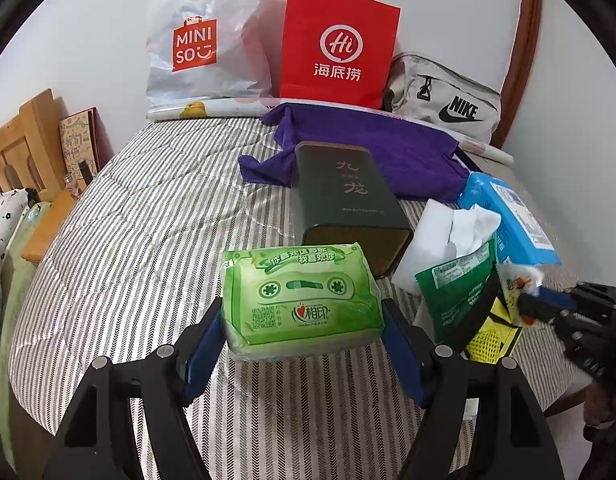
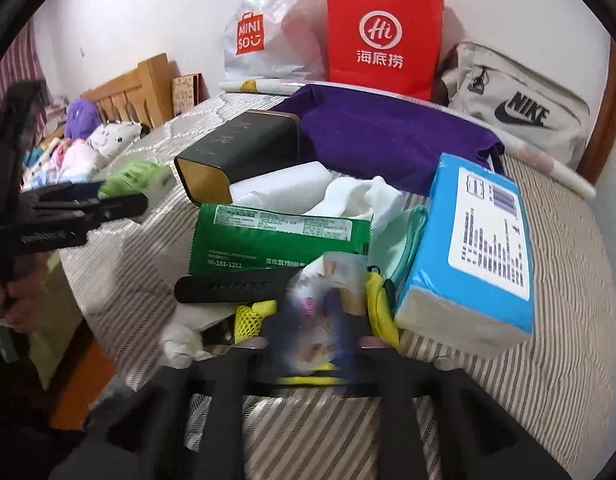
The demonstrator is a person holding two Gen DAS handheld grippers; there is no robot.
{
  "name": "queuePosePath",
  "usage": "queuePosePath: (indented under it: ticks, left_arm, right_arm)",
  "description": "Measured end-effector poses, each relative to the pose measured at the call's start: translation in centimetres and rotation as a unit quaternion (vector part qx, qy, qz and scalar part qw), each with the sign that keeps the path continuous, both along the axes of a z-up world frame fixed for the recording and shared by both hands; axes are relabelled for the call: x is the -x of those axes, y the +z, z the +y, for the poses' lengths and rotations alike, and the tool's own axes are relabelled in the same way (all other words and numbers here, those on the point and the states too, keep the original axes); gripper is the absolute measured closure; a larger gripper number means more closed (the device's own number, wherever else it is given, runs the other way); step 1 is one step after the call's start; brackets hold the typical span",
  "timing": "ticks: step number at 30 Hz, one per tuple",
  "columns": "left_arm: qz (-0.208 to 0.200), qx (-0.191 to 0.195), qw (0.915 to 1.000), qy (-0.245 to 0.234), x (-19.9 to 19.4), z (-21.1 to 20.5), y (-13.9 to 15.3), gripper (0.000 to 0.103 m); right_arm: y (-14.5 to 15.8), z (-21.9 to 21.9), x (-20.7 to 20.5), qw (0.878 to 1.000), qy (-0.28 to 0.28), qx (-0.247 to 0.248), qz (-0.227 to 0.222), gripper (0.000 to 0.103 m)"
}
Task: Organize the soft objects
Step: 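Grasp the small white candy packet with the right gripper while the left holds the wipes, then place the wipes pack on the purple towel with left while right drops the candy packet beside it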
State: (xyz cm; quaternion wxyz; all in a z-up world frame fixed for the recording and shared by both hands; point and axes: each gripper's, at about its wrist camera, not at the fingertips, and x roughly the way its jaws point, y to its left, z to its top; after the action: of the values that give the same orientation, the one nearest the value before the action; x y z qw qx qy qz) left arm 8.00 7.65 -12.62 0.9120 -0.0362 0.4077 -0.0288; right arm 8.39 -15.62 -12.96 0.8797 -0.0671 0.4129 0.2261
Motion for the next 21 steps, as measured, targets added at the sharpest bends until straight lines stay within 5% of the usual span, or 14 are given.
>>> queuePosePath:
  ticks: [11, 21]
  left_arm:
    - [0.018, 0.007, 0.9998, -0.005, -0.2, -0.5, -1.6, 0.030]
    - [0.026, -0.002, 0.9994, -0.021, -0.3, -2.1, -2.3, 0.031]
  right_arm:
    - [0.7, -5.2, 1.8, 0.995, -0.068, -0.068, 0.007, 0.099]
    - [-0.7, -10.3, 3.8, 0.990, -0.132, -0.053, 0.021, 0.099]
